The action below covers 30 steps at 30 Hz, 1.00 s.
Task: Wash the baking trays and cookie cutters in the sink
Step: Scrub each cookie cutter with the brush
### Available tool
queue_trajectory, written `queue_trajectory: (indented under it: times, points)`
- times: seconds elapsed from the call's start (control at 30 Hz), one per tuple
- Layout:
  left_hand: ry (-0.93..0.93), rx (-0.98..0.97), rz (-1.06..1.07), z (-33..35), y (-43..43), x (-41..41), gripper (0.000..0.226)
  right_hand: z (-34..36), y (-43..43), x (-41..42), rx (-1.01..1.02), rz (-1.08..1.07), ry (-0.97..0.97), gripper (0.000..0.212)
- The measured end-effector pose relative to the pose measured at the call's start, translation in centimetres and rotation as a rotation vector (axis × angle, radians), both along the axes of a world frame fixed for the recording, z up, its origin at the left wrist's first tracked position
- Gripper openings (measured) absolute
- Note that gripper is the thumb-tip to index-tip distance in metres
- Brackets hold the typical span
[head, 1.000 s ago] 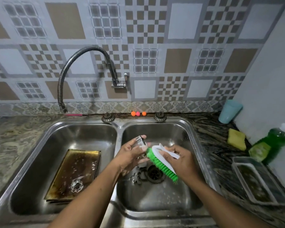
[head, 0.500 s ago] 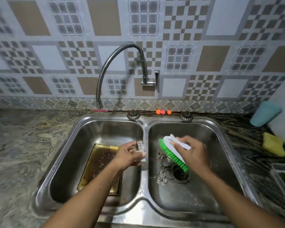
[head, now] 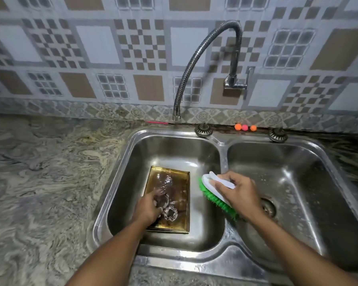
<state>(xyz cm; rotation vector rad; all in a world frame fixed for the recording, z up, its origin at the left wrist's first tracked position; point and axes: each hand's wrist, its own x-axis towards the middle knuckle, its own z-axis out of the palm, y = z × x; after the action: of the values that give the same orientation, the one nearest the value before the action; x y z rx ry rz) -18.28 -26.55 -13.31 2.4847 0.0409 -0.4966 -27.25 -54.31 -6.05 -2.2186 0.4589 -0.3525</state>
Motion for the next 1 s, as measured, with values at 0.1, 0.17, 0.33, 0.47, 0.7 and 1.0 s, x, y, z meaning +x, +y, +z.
queue_trajectory:
  times: [0.1, 0.17, 0.33, 0.47, 0.7, 1.0]
  points:
    - [-0.014, 0.049, -0.014, -0.7, 0.1, -0.4, 0.044, -0.1, 0.1, 0.1, -0.016, 0.002, 0.007, 0.032]
    - [-0.018, 0.083, -0.013, -1.1, 0.1, -0.7, 0.039, 0.0, -0.1, 0.0, -0.02, -0.005, 0.024, 0.033]
    - [-0.075, 0.047, -0.007, -0.4, -1.0, -0.9, 0.032, 1.2, -1.8, -1.0, -0.013, -0.075, 0.031, 0.024]
    - [-0.201, -0.108, -0.018, 2.1, -4.7, -1.0, 0.027, 2.9, -4.9, -2.4, 0.021, -0.148, 0.007, 0.026]
    - [-0.363, -0.358, -0.253, 6.9, -16.4, -4.5, 0.017, 4.4, -12.5, -6.6, 0.085, -0.316, -0.029, 0.019]
    - [0.0, -0.103, -0.421, 0.2, -28.6, -10.3, 0.035, -2.0, -21.0, -12.9, 0.178, -0.324, 0.108, 0.038]
